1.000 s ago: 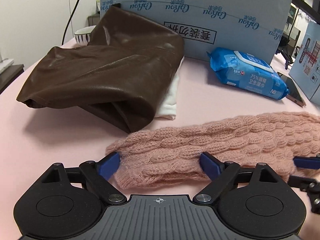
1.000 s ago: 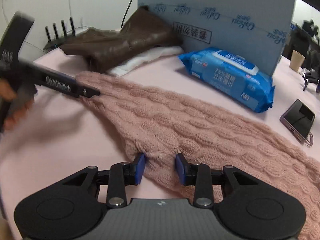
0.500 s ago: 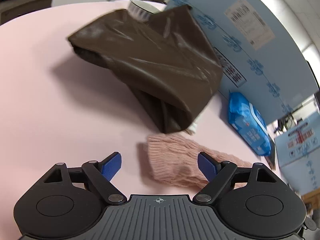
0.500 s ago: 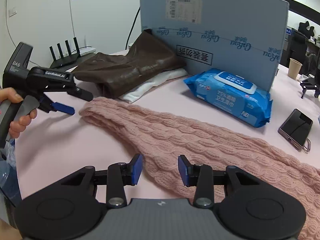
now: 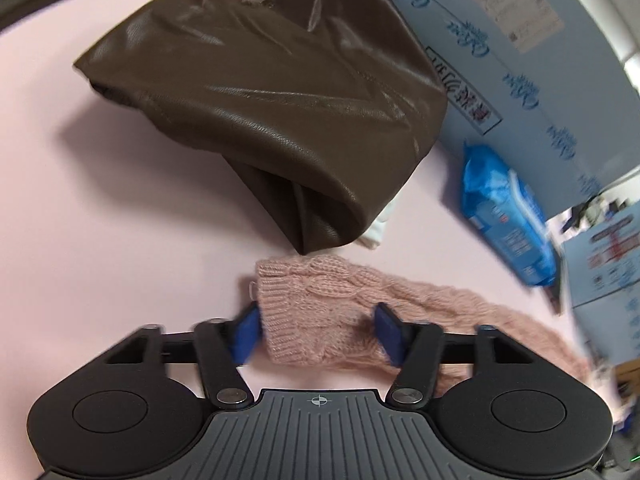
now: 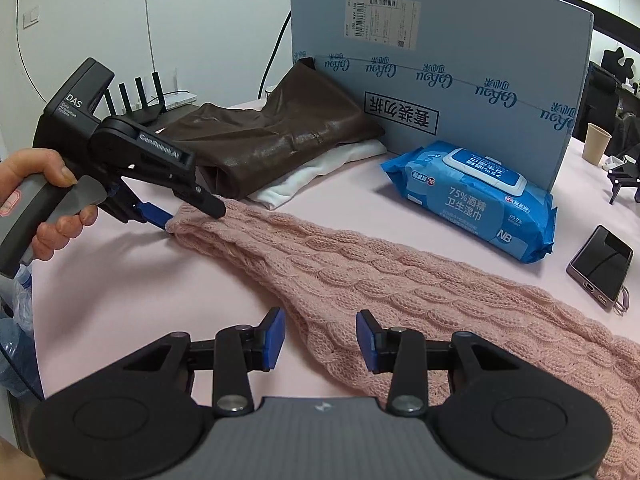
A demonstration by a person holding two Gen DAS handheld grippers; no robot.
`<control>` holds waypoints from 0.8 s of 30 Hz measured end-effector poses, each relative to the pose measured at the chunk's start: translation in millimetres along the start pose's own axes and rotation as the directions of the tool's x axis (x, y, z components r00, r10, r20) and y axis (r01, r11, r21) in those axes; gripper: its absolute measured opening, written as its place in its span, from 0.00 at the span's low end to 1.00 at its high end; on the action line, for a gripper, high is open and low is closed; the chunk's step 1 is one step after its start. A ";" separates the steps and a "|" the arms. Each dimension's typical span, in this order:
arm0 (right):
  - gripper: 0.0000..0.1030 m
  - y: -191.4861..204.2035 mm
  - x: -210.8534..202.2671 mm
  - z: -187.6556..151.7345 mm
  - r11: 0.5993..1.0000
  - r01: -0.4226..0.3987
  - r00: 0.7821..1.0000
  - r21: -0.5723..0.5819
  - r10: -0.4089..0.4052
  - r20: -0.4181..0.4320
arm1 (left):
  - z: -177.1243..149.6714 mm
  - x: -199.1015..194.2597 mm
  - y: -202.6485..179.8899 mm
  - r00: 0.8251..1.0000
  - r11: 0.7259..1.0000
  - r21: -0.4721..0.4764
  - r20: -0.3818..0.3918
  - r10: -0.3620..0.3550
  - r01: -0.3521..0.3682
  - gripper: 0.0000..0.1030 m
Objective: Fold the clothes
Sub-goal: 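Move the open left gripper to the cuff end of the sweater strip, then grasp the sweater strip end with the left gripper and lift it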
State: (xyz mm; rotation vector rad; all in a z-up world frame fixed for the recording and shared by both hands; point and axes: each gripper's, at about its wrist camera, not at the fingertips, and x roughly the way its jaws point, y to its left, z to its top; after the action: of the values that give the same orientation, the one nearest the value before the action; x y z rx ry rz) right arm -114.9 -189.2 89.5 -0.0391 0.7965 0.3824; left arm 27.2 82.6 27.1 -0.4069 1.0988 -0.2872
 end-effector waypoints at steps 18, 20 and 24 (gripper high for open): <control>0.41 -9.9 -13.7 -3.9 0.998 0.048 0.998 0.049 -0.050 0.025 | 4.9 -22.9 -27.7 0.996 0.997 0.076 0.084 -0.040 0.034 0.10; 0.41 -13.3 -17.9 -5.1 0.996 0.061 0.997 0.067 -0.063 0.031 | 7.4 -29.4 -37.2 0.993 0.993 0.105 0.096 -0.062 0.051 0.10; 0.41 -23.1 -29.9 -10.0 0.988 0.100 0.993 0.116 -0.105 0.043 | 12.1 -42.9 -61.5 0.986 0.980 0.177 0.117 -0.116 0.094 0.10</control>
State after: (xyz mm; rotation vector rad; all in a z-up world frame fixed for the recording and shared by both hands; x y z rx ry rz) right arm -132.7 -222.0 101.0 0.0357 0.7629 0.2392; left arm 18.1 48.0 94.1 -0.3261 0.9217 -0.4400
